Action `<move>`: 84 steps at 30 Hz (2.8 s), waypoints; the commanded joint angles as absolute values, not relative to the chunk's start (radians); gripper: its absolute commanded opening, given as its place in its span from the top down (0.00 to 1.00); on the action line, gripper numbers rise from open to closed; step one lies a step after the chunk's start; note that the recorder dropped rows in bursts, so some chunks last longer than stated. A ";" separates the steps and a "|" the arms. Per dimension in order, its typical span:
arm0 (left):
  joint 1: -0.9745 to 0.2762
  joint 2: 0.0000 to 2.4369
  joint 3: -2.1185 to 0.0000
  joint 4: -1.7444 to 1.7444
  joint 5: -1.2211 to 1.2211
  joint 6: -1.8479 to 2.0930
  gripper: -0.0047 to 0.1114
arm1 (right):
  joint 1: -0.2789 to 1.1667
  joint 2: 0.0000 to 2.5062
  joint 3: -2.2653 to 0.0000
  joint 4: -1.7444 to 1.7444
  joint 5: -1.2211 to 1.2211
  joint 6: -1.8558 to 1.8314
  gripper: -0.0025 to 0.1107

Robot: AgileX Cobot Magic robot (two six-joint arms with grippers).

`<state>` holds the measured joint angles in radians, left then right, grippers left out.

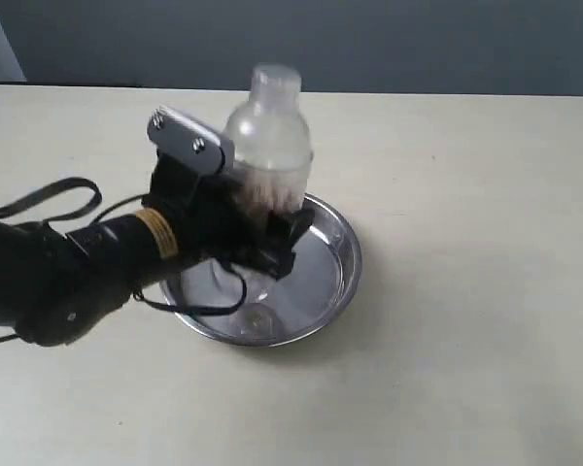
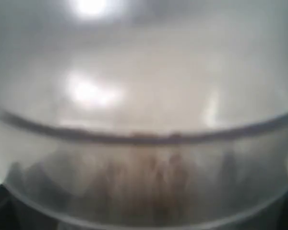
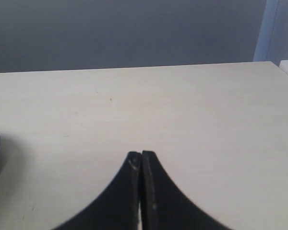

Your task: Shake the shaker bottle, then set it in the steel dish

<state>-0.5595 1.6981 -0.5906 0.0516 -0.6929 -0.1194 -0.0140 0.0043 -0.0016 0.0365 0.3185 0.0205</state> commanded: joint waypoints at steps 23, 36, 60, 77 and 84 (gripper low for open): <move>-0.561 1.447 -0.636 0.104 -0.816 -0.143 0.96 | -0.010 0.000 0.000 0.036 0.307 0.020 0.99; -0.561 1.508 -0.614 0.126 -0.832 -0.196 0.96 | -0.010 0.000 0.000 0.036 0.307 0.020 0.99; -0.561 1.630 -0.632 0.079 -0.814 -0.071 0.96 | -0.010 0.000 0.000 0.036 0.307 0.020 0.99; -0.561 1.946 -0.627 0.069 -1.116 -0.148 0.96 | -0.010 0.000 0.000 0.036 0.307 0.020 0.99; -0.561 1.978 -0.627 0.029 -1.092 -0.180 0.96 | -0.010 0.000 0.000 0.036 0.307 0.020 0.99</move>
